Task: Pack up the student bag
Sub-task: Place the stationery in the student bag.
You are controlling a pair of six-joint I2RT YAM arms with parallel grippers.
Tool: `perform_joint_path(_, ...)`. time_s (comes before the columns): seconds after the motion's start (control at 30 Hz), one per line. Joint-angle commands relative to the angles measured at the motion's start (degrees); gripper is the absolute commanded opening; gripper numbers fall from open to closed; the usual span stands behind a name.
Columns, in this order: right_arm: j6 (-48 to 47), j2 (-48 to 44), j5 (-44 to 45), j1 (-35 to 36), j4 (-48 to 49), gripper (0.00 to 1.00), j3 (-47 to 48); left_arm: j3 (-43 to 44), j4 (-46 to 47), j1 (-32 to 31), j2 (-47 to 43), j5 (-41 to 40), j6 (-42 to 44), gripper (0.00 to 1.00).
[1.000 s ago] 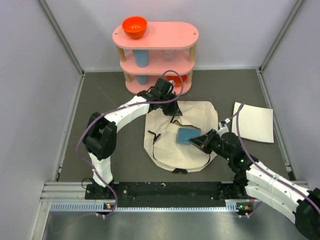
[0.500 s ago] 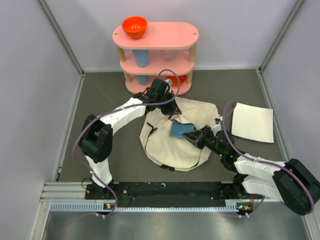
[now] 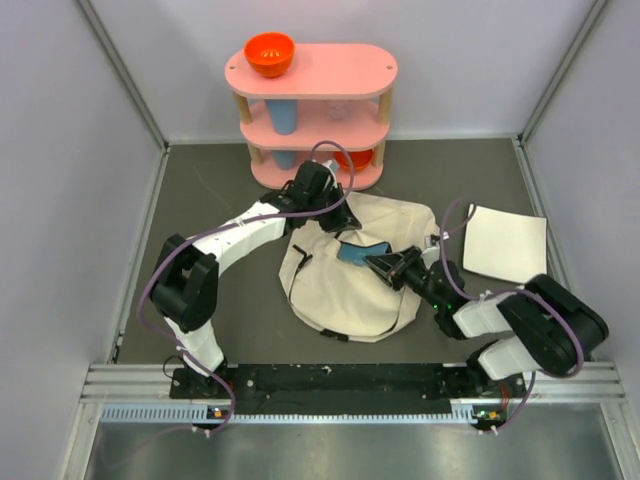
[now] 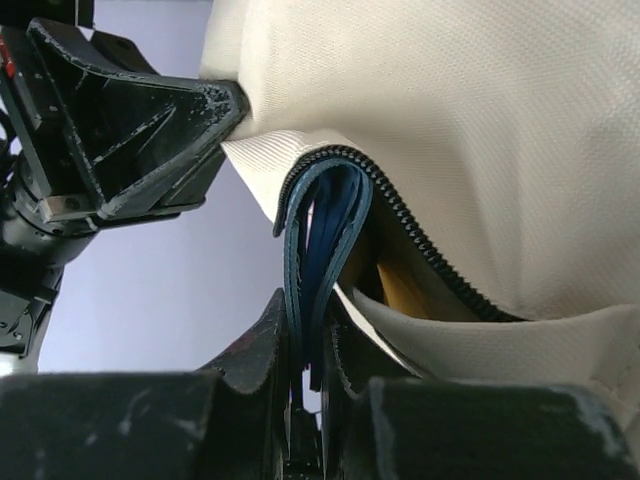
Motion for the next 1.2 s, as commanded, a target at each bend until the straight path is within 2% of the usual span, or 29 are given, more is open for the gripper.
perform_joint_path(0.0,2.6,7.8,5.1,4.2,18.9,0.0,3.1,0.4,5.5,-0.4,-4.3,5.7,-2.2,0.0)
perform_joint_path(0.17,2.7,15.6,7.7,7.0,28.5,0.0,3.7,1.7,4.5,-0.4,-4.3,5.6,-1.4,0.0)
perform_joint_path(0.3,2.3,18.6,7.0,6.8,29.8,0.0,5.3,1.3,3.6,0.0,-5.1,6.7,-0.5,0.0)
perform_joint_path(0.37,1.1,17.0,7.4,6.4,28.3,0.0,4.5,0.5,3.0,0.0,-5.6,6.8,0.1,0.0)
perform_joint_path(0.53,-3.9,10.5,-0.2,9.2,12.7,0.0,10.1,-1.3,6.6,0.0,-5.7,11.2,-0.5,0.0)
perform_joint_path(0.6,-4.3,10.7,0.7,10.3,13.3,0.0,10.3,-0.7,7.2,0.0,-5.1,12.6,-0.4,0.0)
perform_joint_path(0.67,-3.1,12.0,0.0,8.6,13.9,0.0,10.5,-0.8,6.7,0.0,-6.0,13.0,0.3,0.0)
perform_joint_path(0.73,-1.0,14.5,-1.5,7.5,18.9,0.0,10.4,-1.3,7.0,0.2,-6.8,13.6,0.9,0.0)
perform_joint_path(0.87,1.5,16.0,2.2,6.0,21.4,0.0,7.6,-1.6,7.0,0.2,-8.9,13.8,0.9,0.0)
perform_joint_path(0.93,0.4,15.1,2.8,4.1,21.4,0.0,5.4,-1.8,5.0,0.4,-9.9,13.1,0.9,0.0)
perform_joint_path(1.17,-4.1,6.7,0.6,-4.3,17.8,0.0,2.5,-11.0,6.7,0.4,-16.9,8.7,-4.2,0.0)
